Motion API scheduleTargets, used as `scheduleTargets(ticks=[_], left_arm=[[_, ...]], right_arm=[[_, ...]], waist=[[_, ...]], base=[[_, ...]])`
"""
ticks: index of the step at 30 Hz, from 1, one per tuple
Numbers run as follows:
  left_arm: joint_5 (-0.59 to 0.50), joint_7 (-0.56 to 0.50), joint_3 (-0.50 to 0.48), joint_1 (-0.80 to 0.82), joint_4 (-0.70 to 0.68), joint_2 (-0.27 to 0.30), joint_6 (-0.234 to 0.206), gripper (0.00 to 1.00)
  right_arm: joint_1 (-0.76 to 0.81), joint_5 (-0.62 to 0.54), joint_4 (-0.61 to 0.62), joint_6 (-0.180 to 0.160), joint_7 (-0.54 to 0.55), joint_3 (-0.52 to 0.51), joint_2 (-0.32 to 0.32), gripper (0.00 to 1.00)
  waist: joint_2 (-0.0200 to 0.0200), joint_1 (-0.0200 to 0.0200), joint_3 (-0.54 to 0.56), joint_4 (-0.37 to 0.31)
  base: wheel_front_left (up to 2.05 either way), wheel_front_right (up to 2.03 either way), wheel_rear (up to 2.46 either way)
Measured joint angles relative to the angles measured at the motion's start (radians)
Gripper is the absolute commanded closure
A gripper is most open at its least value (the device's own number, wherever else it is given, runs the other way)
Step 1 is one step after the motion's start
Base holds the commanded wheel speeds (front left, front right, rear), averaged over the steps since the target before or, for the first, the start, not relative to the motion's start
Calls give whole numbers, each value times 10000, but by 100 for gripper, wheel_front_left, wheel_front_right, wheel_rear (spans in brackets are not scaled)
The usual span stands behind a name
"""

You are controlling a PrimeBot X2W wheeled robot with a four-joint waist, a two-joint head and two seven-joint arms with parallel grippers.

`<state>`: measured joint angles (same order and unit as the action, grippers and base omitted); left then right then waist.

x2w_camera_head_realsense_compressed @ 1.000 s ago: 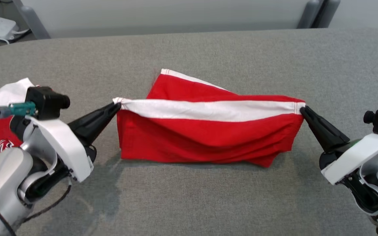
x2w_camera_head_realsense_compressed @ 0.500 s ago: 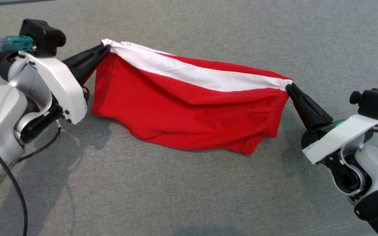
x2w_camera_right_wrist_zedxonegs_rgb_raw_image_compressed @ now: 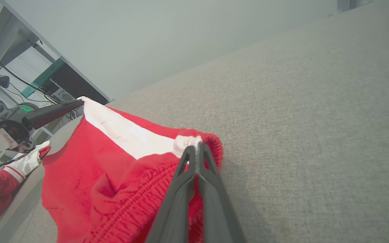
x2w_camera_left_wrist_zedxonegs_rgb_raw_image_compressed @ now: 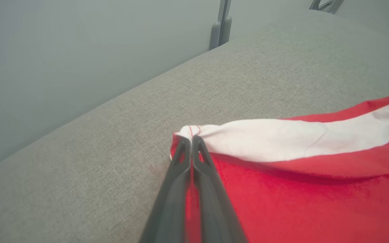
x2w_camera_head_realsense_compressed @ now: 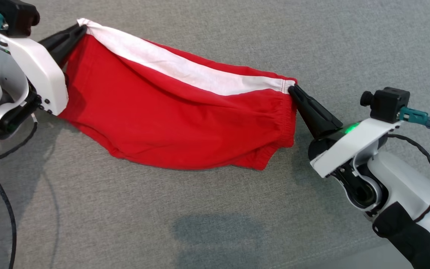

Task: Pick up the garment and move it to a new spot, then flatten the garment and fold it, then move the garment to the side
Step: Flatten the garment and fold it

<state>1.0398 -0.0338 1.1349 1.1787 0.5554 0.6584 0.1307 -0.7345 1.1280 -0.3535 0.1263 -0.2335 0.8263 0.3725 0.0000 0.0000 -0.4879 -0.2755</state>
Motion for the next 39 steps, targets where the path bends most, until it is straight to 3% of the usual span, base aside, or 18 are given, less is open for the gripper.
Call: scheduleTargets(ticks=[3,4,5,6,7,11,15,24,31,39], left_arm=[[21,278,326,91,274,-2,0,100],[21,278,326,91,274,-2,0,95],[56,370,428,139,378,-17,0,58],[96,468,504,178,462,-36,0,0],[96,575,577,184,546,-75,0,0],[203,1074,876,183,794,-165,0,0],[155,1852,1064,179,1133,-288,0,0],[-293,2824,915,-477,1958,-1202,-146,0],[-1225,2855,-1369,-1847,1294,-1764,-794,0],[-2422,2867,-4002,-4477,786,-2596,-876,0]], right_arm=[[-186,71,-192,0,-61,226,-58,100],[-186,71,-192,0,-61,226,-58,100],[-200,69,-224,0,-63,249,-88,76],[-203,71,-305,0,-71,244,-132,45],[-212,71,-428,0,-115,244,-178,0],[-220,59,-564,0,-138,92,-198,0],[-174,-257,-527,0,-150,-711,-201,0],[805,-2255,-466,0,-150,-2614,-508,0],[1727,-4167,-115,0,-153,-4366,-1152,0],[2852,-5557,376,0,-165,-5762,-1783,0]], waist=[[0,0,-98,-126],[0,0,-98,-126],[0,0,-118,-148],[0,0,-125,-155],[0,0,-117,-150],[0,0,16,-104],[0,-1,251,-3],[0,0,924,407],[0,0,1380,787],[0,0,1877,1021]], base=[[0,0,0],[0,0,0],[0,0,0],[0,0,0],[0,0,0],[0,0,0],[0,0,0],[0,0,0],[0,0,0],[0,0,0]])
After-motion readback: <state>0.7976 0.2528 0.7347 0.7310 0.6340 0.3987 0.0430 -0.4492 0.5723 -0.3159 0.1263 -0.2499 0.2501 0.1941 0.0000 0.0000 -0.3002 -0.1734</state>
